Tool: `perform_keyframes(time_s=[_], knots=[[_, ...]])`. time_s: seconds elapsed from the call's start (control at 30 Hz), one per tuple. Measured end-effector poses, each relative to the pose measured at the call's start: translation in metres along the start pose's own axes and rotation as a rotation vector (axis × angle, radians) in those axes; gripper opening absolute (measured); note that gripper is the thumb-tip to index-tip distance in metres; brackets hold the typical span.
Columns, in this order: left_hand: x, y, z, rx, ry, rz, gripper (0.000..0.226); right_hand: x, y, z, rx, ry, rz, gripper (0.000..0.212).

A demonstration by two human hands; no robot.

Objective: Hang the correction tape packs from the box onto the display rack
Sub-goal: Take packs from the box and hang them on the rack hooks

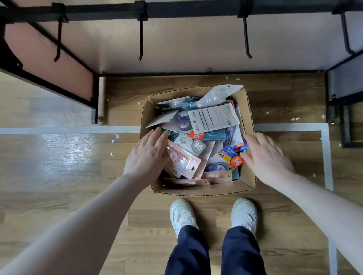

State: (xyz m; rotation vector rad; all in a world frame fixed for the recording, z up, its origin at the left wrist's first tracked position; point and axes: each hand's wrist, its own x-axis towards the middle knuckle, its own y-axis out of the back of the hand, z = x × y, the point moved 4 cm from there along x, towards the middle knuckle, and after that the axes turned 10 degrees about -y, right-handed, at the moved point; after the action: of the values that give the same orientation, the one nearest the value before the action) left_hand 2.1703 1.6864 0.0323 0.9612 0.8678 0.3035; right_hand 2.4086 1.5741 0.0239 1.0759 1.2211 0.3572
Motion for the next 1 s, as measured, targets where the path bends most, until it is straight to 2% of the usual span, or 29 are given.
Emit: perform_keyframes(time_s=[0.5, 0.6, 0.7, 0.77, 1.0], knots=[[0.105, -0.053, -0.036, 0.08, -0.029, 0.059, 0.065, 0.103, -0.062, -0.017, -0.064, 0.046, 0.05, 0.054], [0.122, -0.06, -0.034, 0.099, -0.028, 0.089, 0.055, 0.112, -0.073, -0.019, -0.108, 0.068, 0.063, 0.052], [0.138, -0.059, -0.032, 0.162, -0.017, 0.161, 0.032, 0.118, -0.082, -0.017, -0.108, 0.096, 0.06, 0.05], [0.144, -0.056, -0.035, 0.238, 0.016, 0.155, 0.019, 0.121, -0.086, -0.015, -0.103, 0.112, 0.062, 0.052], [0.148, -0.048, -0.023, 0.341, 0.039, 0.098, 0.025, 0.132, -0.082, -0.021, -0.073, 0.107, 0.041, 0.064]])
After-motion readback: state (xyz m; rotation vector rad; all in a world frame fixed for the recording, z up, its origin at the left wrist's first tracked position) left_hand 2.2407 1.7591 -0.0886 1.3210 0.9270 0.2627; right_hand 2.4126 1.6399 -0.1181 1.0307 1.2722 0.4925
